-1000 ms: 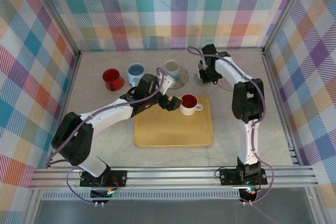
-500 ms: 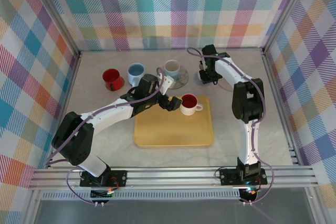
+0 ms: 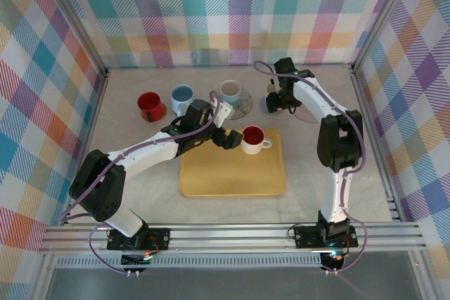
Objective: Place the cup by the coaster
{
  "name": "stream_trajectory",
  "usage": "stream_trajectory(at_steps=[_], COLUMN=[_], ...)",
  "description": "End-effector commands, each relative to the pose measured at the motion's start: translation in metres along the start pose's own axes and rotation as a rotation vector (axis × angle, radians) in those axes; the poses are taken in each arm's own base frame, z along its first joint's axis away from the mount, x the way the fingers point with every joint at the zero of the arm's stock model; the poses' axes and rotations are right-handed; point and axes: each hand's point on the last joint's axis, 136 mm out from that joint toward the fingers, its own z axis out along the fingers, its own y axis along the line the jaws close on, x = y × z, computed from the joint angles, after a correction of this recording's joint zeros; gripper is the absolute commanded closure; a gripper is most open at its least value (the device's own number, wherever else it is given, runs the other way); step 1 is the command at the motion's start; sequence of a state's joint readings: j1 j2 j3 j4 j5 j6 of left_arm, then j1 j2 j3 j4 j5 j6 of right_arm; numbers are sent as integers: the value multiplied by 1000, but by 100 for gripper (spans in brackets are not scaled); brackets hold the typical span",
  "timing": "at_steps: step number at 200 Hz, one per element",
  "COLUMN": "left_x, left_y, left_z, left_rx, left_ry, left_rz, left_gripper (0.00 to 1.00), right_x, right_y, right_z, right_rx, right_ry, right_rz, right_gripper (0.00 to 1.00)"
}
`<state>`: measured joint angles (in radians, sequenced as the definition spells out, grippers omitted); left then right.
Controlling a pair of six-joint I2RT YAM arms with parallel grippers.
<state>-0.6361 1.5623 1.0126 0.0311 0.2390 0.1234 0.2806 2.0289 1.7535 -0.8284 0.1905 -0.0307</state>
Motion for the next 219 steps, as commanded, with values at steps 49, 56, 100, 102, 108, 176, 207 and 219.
stream_trajectory(at_steps=[49, 56, 100, 102, 108, 176, 207, 219], left_x=[-29, -31, -47, -48, -50, -45, -31, -25], left_y=[-1, -2, -10, -10, -11, -23, -27, -28], left_z=[-22, -25, -44, -46, -49, -82, -95, -98], left_rx=[-20, -18, -17, -18, -20, -20, -19, -19], left_ry=[-76, -83, -113, -116, -122, -121, -107, -98], left_rz=[15, 16, 40, 42, 48, 73, 74, 74], left_gripper=[0, 0, 0, 0, 0, 0, 0, 0], right_x=[0, 0, 11, 12, 15, 63, 86, 95], right_y=[1, 1, 6, 6, 10, 62, 76, 79], right_z=[-68, -75, -111, -112, -116, -155, -165, -166], right_rx=[-43, -41, -45, -49, -67, -348, -423, -443], right_ry=[-126, -142, -205, -207, -217, -390, -450, -450], right_rz=[-1, -12, -116, -120, -137, -346, -409, -430], right_gripper=[0, 1, 1, 1, 1, 1, 1, 1])
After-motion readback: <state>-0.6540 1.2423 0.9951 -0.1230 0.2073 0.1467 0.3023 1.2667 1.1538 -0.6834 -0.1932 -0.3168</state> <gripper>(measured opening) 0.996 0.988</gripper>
